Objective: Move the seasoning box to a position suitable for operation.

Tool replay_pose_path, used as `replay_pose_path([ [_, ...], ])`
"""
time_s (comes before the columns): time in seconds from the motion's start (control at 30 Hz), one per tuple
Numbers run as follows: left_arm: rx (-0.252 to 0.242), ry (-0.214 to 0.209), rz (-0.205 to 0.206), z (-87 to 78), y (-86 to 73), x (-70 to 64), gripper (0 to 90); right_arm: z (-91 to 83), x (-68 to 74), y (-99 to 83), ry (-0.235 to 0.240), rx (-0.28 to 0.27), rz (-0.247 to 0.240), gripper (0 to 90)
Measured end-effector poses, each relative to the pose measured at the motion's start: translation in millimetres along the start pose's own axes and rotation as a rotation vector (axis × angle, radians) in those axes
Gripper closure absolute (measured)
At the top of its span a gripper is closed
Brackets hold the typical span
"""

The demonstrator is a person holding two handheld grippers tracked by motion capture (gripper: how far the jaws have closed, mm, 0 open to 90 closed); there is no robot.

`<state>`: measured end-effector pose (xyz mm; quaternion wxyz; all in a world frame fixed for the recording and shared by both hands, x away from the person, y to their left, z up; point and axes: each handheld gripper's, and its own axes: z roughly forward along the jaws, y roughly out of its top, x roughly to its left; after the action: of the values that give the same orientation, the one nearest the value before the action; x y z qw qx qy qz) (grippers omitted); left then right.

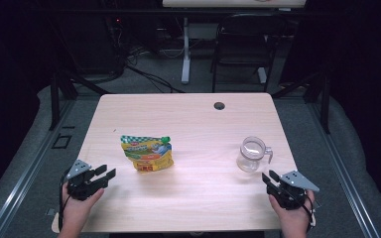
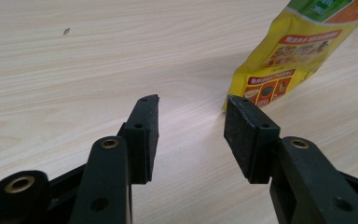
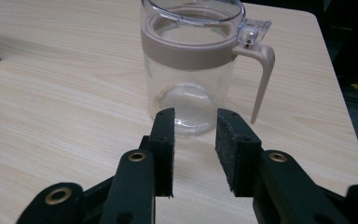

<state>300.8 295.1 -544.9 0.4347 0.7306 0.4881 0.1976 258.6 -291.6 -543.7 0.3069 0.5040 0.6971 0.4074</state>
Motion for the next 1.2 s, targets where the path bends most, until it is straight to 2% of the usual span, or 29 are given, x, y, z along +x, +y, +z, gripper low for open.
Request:
replay_pose_path([
  [0.07, 0.003, -0.007, 0.001, 1.6, 0.5, -1.1, 54.7, 2.5, -1.4, -1.1, 0.007, 0.035, 0.004, 67.6],
  [0.23, 0.020, -0.008, 0.006, 3.5, -0.6, -4.4, 55.2, 2.2, -1.5, 1.3, -0.011, 0.013, -0.001, 65.9],
  [0.3, 0.022, -0.021, 0.006, 2.2, -0.9, -6.4, 55.5, 4.9, -1.0, 2.9, -0.018, 0.022, -0.017, 64.2],
  [0.43, 0.013, -0.021, 0.009, -2.5, -2.2, -9.3, 55.4, 9.2, -2.3, 10.6, -0.047, 0.022, -0.025, 63.0],
  [0.53, 0.006, -0.021, 0.000, -6.1, -3.7, -10.0, 56.0, 10.0, -3.0, 15.1, -0.043, 0.005, -0.013, 63.0],
  [0.63, -0.001, -0.028, -0.011, -8.5, -5.0, -10.2, 59.0, 14.0, -6.1, 21.4, -0.055, 0.007, -0.027, 63.3],
  [0.77, -0.001, -0.024, -0.010, -9.7, -5.6, -9.3, 59.8, 24.1, -12.1, 26.8, -0.108, 0.022, -0.057, 64.0],
  [0.8, -0.001, -0.024, -0.010, -9.7, -5.6, -9.3, 59.8, 24.1, -12.1, 26.8, -0.108, 0.022, -0.057, 64.0],
  [0.83, -0.001, -0.021, -0.010, -9.5, -6.0, -8.9, 59.8, 30.8, -16.1, 27.1, -0.134, 0.035, -0.053, 63.8],
  [0.9, 0.002, -0.016, -0.009, -8.9, -6.4, -8.1, 60.2, 33.9, -18.5, 27.5, -0.139, 0.038, -0.045, 63.8],
  [0.93, 0.008, -0.020, -0.014, -8.0, -6.7, -6.9, 60.7, 39.6, -23.7, 28.6, -0.157, 0.043, -0.027, 64.7],
  [1.07, 0.010, -0.022, -0.013, -6.6, -6.8, -7.2, 61.0, 48.7, -30.4, 29.5, -0.135, 0.053, 0.004, 65.4],
  [1.2, 0.015, -0.023, -0.010, -5.7, -7.0, -8.3, 61.7, 55.0, -31.0, 29.2, -0.151, 0.058, -0.004, 68.7],
])
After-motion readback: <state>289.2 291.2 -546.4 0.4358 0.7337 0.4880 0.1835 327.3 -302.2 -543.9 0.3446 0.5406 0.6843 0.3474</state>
